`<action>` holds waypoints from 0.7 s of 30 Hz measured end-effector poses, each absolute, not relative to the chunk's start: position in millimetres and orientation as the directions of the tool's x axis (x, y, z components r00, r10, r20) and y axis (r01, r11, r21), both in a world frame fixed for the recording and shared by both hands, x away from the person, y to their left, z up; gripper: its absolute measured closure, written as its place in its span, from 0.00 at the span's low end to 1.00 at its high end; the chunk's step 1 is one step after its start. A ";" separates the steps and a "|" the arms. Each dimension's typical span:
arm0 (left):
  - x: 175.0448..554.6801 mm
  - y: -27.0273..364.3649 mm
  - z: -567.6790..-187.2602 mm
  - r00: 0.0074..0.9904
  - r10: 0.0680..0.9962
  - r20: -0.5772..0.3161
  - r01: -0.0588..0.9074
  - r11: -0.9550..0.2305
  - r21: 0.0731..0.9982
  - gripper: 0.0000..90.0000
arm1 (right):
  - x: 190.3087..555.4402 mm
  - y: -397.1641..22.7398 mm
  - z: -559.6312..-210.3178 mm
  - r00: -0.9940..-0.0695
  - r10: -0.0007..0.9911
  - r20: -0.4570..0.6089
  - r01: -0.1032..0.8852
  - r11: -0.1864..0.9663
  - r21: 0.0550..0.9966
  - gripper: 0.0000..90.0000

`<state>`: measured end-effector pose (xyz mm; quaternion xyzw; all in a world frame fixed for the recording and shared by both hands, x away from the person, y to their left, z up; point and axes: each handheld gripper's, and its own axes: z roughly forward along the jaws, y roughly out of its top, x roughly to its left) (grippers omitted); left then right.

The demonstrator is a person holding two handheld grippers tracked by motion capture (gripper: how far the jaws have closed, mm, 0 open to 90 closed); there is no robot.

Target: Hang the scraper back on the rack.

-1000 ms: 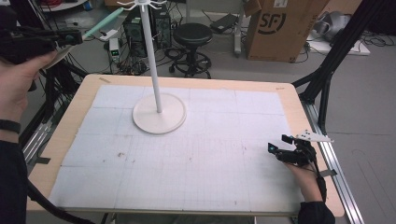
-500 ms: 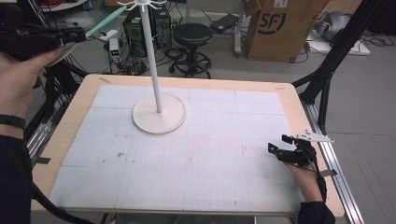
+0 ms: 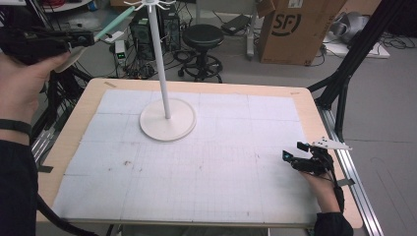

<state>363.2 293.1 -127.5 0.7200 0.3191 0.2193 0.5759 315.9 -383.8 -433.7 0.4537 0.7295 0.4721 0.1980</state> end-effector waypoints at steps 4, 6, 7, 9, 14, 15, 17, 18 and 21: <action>365.5 290.0 -130.0 0.702 0.711 -0.051 0.211 -0.139 0.968 0.90 | 315.7 -384.1 -433.5 -0.511 0.848 0.139 0.471 0.141 0.870 0.22; 366.4 288.6 -130.7 0.701 0.712 -0.046 0.211 -0.145 0.967 0.90 | 315.7 -384.1 -433.5 -0.510 0.849 0.139 0.472 0.141 0.870 0.22; 366.7 288.0 -130.9 0.699 0.714 -0.045 0.212 -0.147 0.966 0.90 | 315.7 -384.0 -433.5 -0.509 0.849 0.140 0.475 0.141 0.869 0.22; 367.2 286.7 -131.6 0.695 0.718 -0.040 0.213 -0.152 0.965 0.90 | 315.8 -383.9 -433.6 -0.510 0.849 0.140 0.475 0.142 0.868 0.22; 367.7 289.0 -133.8 0.678 0.733 -0.043 0.225 -0.152 0.962 0.90 | 315.8 -384.2 -433.5 -0.509 0.849 0.140 0.474 0.141 0.869 0.22; 367.8 289.8 -134.2 0.677 0.735 -0.045 0.228 -0.151 0.962 0.90 | 315.8 -384.0 -433.5 -0.509 0.849 0.142 0.474 0.139 0.869 0.22; 368.3 289.8 -134.7 0.674 0.737 -0.049 0.229 -0.147 0.962 0.90 | 315.7 -384.0 -433.5 -0.510 0.848 0.140 0.474 0.141 0.869 0.22; 368.7 289.3 -134.9 0.675 0.736 -0.047 0.228 -0.148 0.962 0.90 | 315.7 -383.9 -433.5 -0.511 0.848 0.140 0.474 0.142 0.869 0.22; 370.2 287.0 -135.7 0.675 0.736 -0.043 0.229 -0.154 0.961 0.90 | 315.7 -383.9 -433.6 -0.511 0.848 0.139 0.474 0.143 0.869 0.22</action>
